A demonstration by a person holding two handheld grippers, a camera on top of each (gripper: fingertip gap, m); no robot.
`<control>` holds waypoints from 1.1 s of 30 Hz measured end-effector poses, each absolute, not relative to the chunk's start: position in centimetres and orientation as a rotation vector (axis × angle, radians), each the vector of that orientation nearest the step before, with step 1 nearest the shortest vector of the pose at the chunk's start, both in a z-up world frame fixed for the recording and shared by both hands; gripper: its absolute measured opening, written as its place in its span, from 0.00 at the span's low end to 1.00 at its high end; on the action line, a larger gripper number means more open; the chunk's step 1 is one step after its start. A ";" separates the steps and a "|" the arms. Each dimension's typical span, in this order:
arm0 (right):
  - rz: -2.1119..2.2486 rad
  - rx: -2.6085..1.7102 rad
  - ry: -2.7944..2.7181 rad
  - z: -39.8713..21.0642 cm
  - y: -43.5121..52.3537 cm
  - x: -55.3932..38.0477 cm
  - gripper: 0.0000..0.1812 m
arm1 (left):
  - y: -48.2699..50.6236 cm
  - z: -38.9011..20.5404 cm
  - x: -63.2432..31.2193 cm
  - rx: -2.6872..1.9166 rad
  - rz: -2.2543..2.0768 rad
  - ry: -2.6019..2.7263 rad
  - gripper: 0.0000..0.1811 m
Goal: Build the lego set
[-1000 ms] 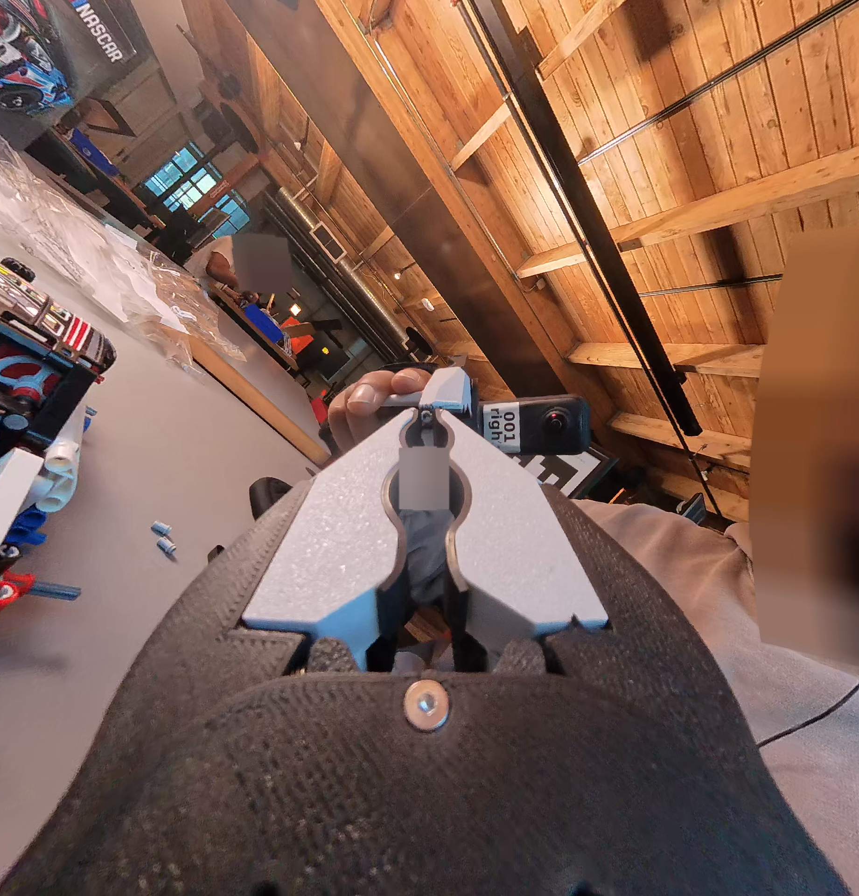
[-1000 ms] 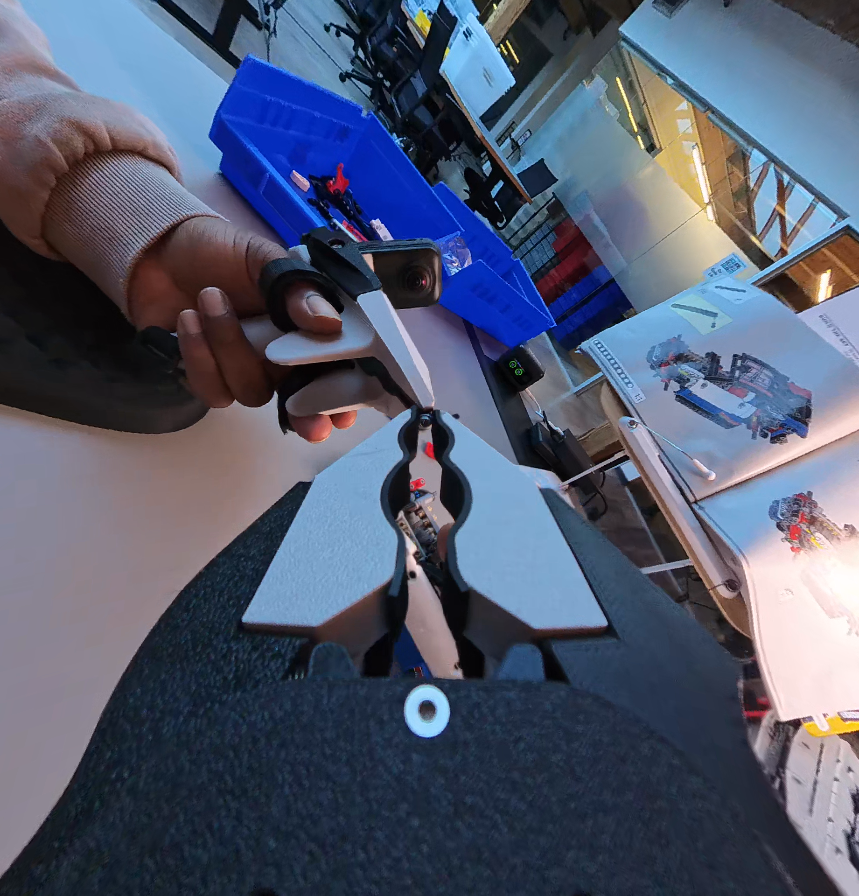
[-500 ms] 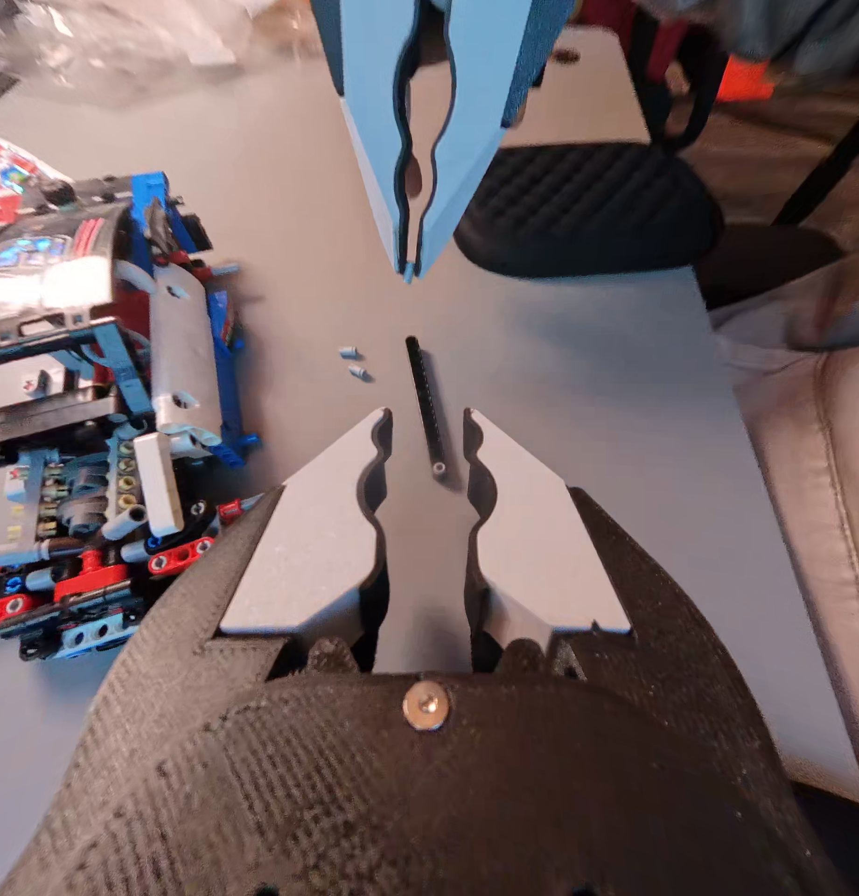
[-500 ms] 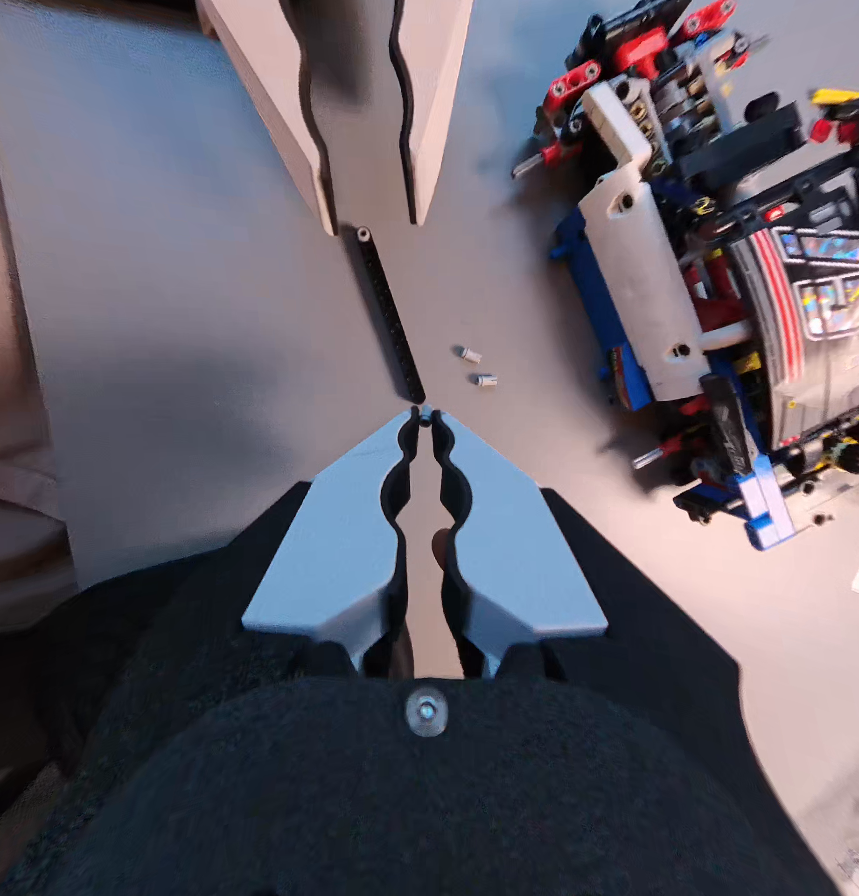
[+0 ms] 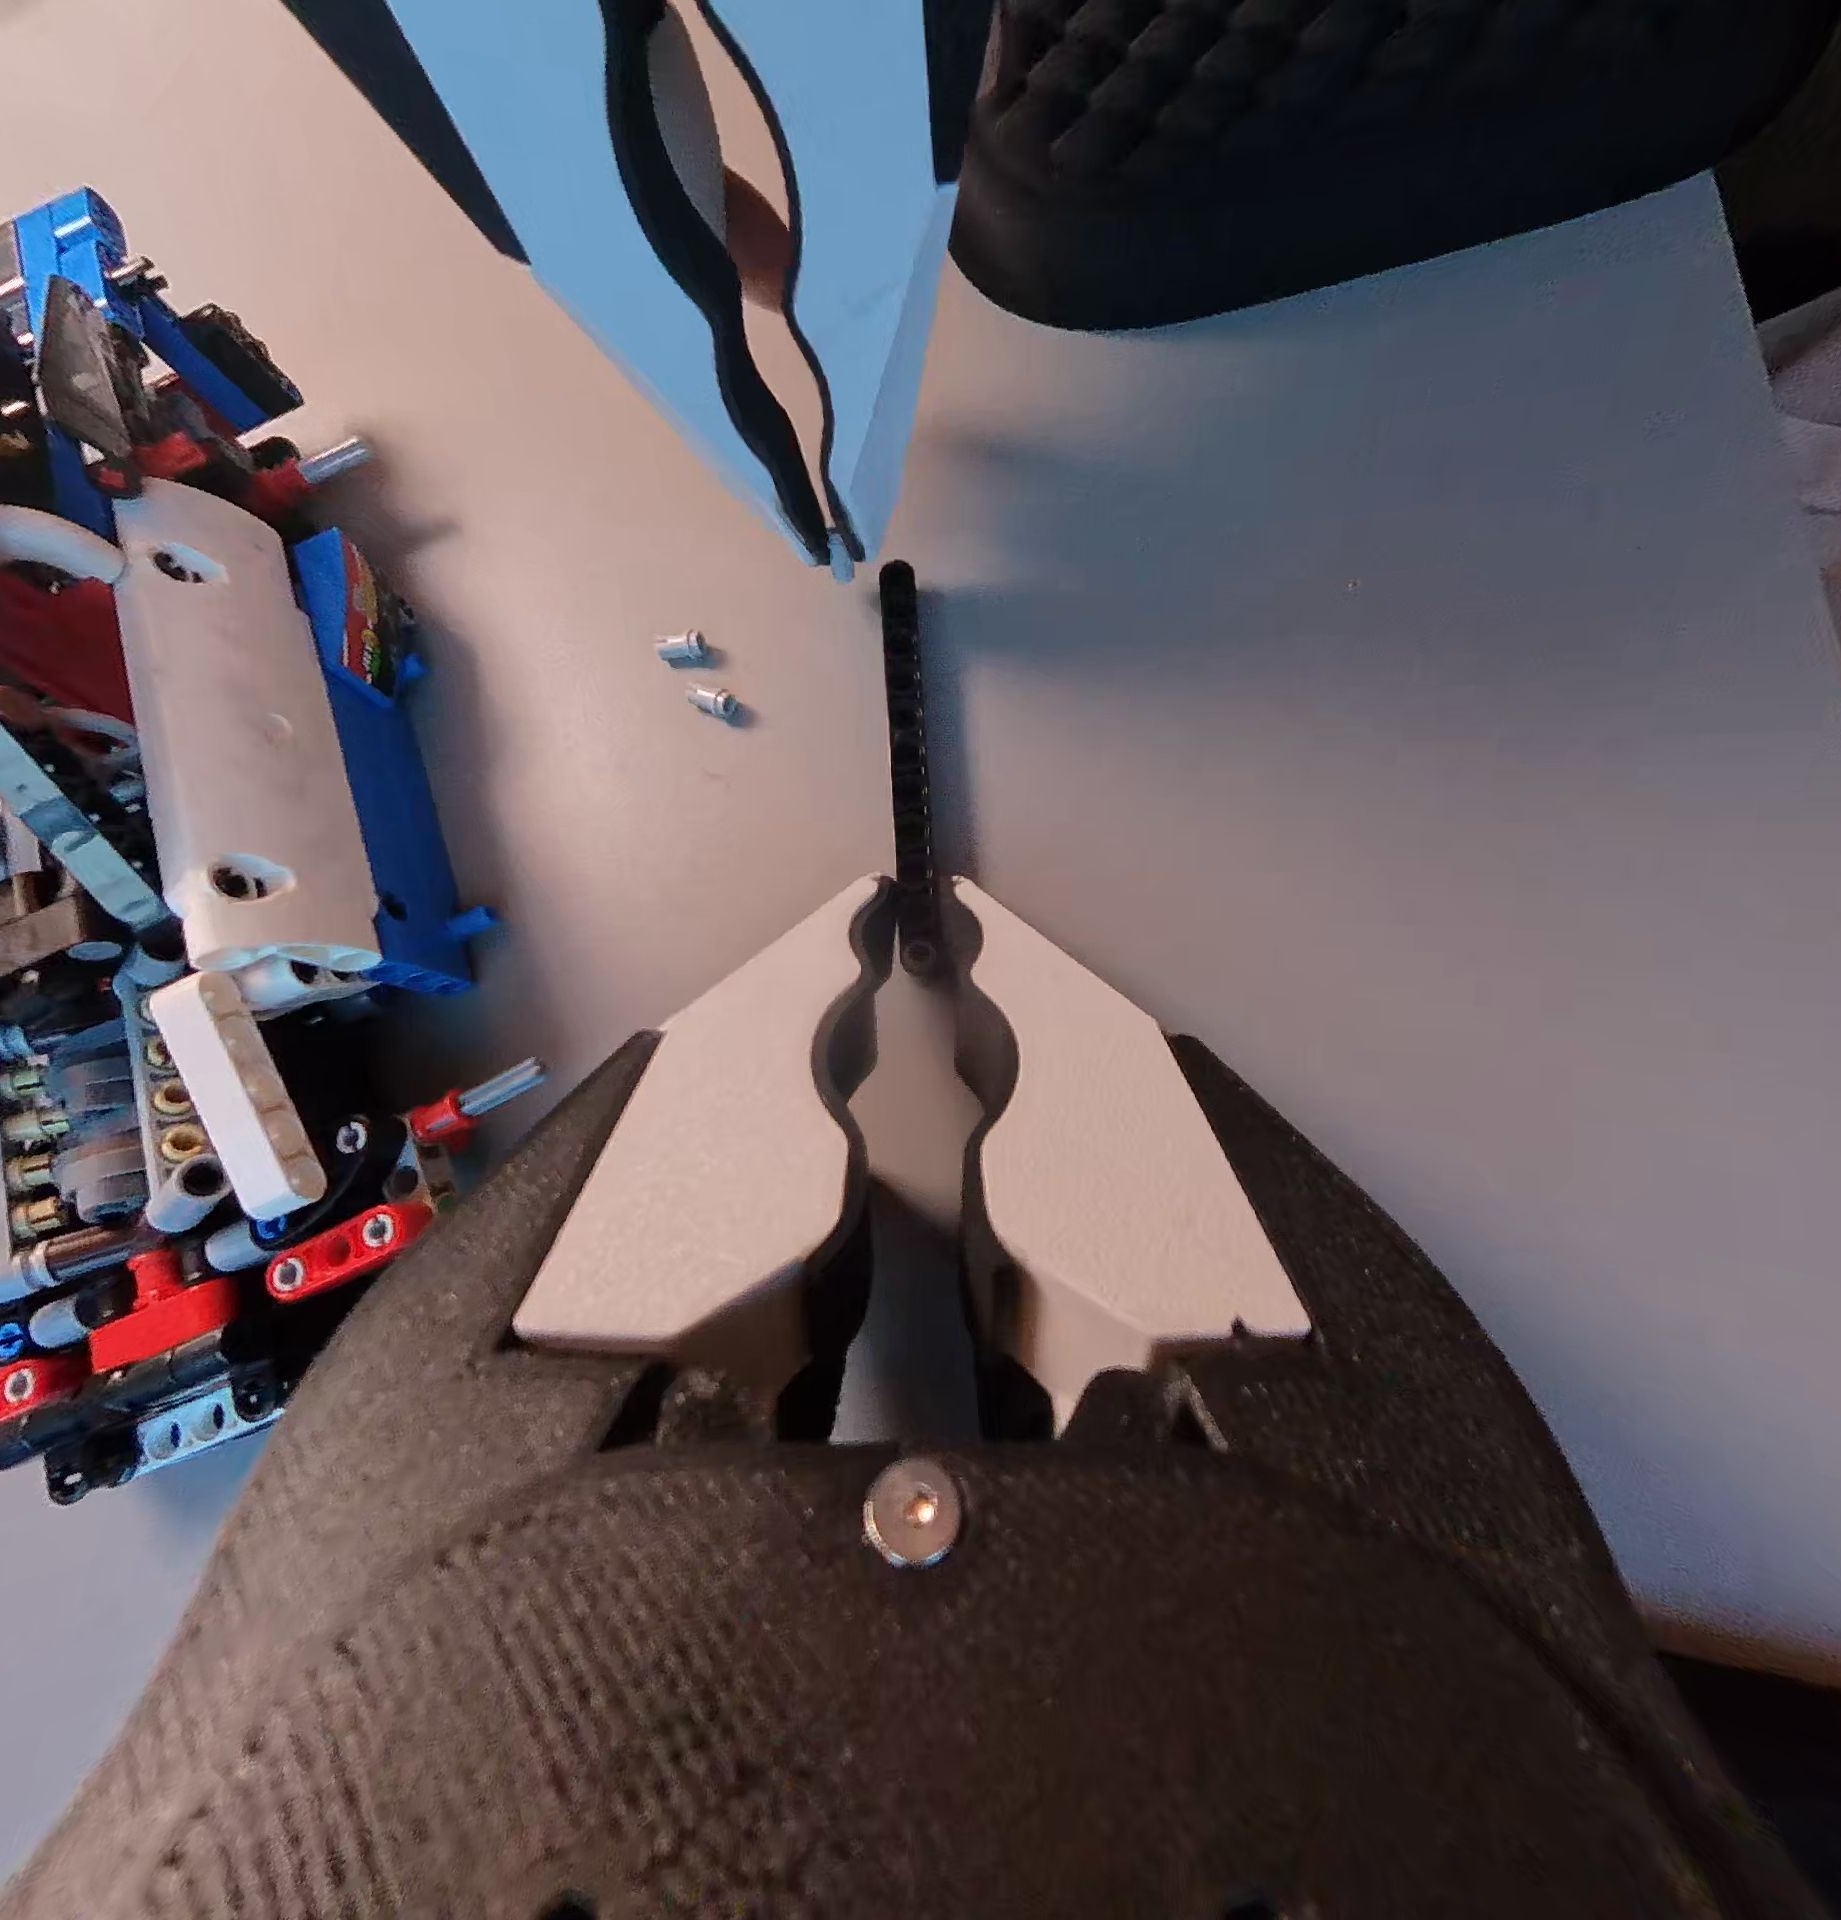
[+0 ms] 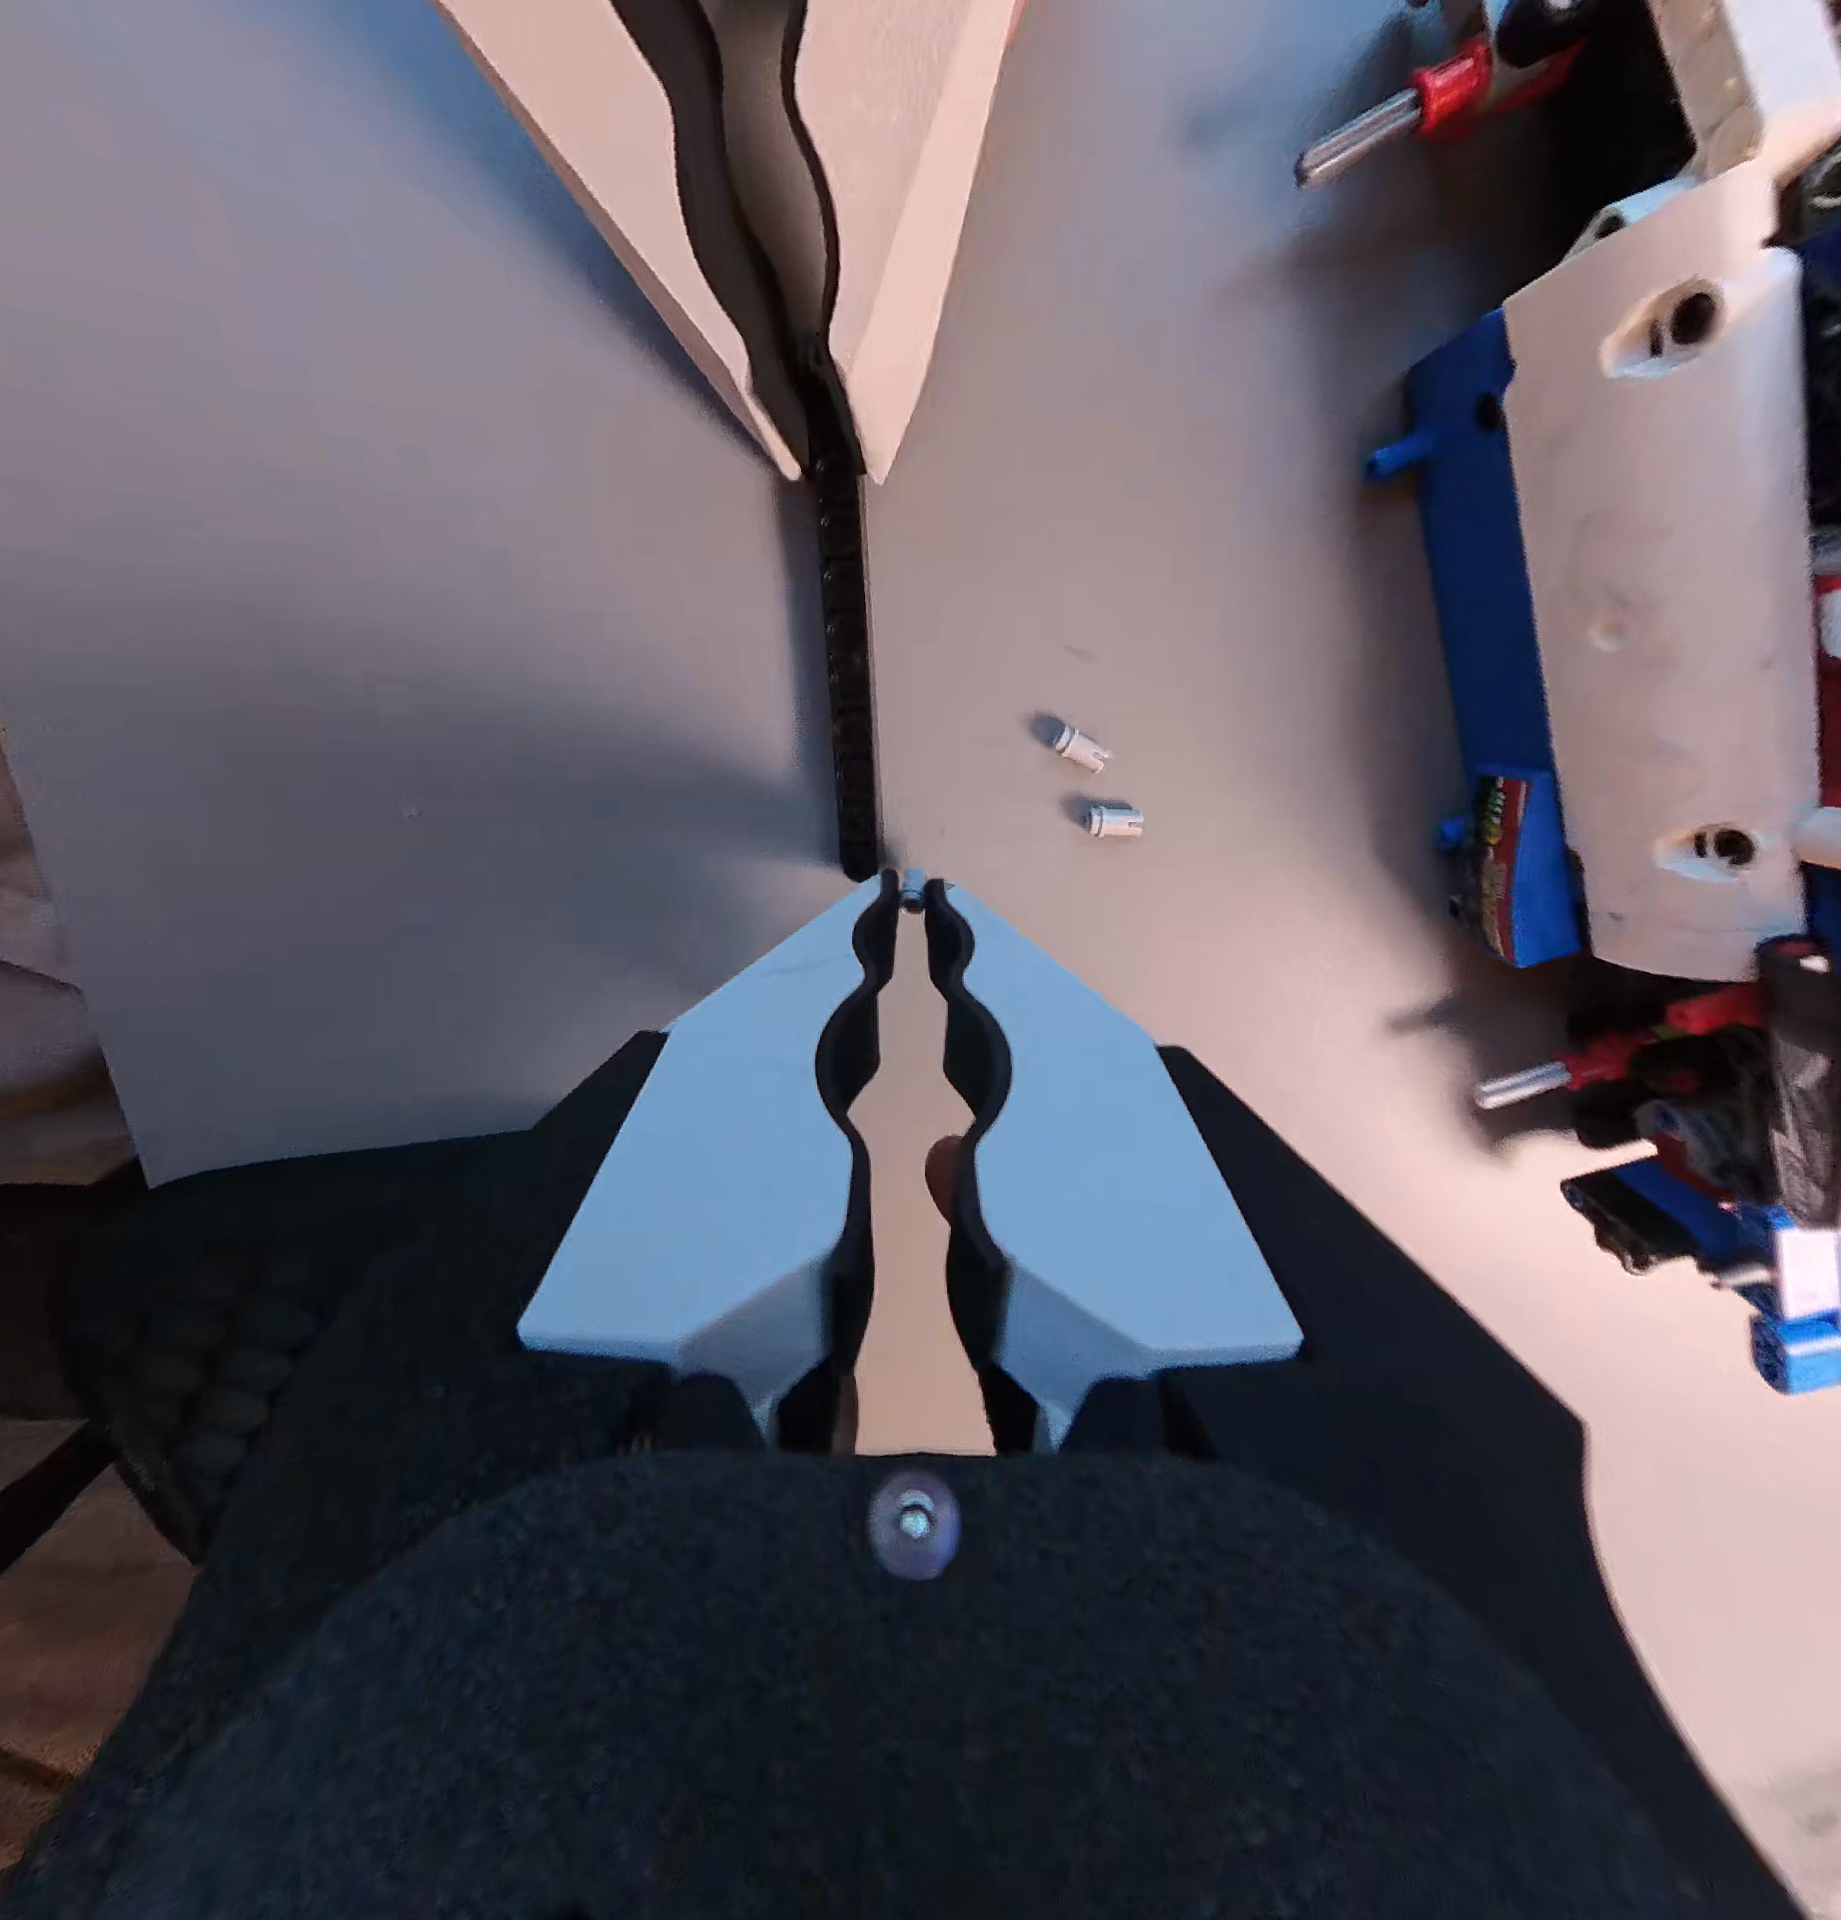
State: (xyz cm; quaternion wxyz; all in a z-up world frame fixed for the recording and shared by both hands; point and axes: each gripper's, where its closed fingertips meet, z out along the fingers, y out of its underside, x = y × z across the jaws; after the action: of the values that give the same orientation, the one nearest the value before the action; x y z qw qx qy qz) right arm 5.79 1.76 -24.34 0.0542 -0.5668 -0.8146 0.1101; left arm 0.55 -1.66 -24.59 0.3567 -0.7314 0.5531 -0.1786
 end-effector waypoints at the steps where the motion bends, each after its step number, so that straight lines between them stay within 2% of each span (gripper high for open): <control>1: 0.336 -1.720 -2.487 -24.4 1.6 5.7 0.02 | -1.7 -24.6 0.6 -1.889 -0.461 1.427 0.04; 23: 0.190 -1.867 -2.582 -24.2 0.7 5.7 0.02 | -1.6 -24.6 0.6 -1.878 -0.417 1.427 0.04; 33: 0.153 -1.965 -2.462 -24.4 1.1 5.8 0.02 | -1.8 -24.6 0.5 -1.865 -0.411 1.438 0.04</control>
State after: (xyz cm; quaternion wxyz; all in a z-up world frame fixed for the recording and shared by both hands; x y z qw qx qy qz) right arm 5.81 1.13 -24.44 -0.0059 -0.6231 -0.7806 0.0486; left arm 0.53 -1.80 -24.64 0.3667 -0.7257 0.5597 -0.1601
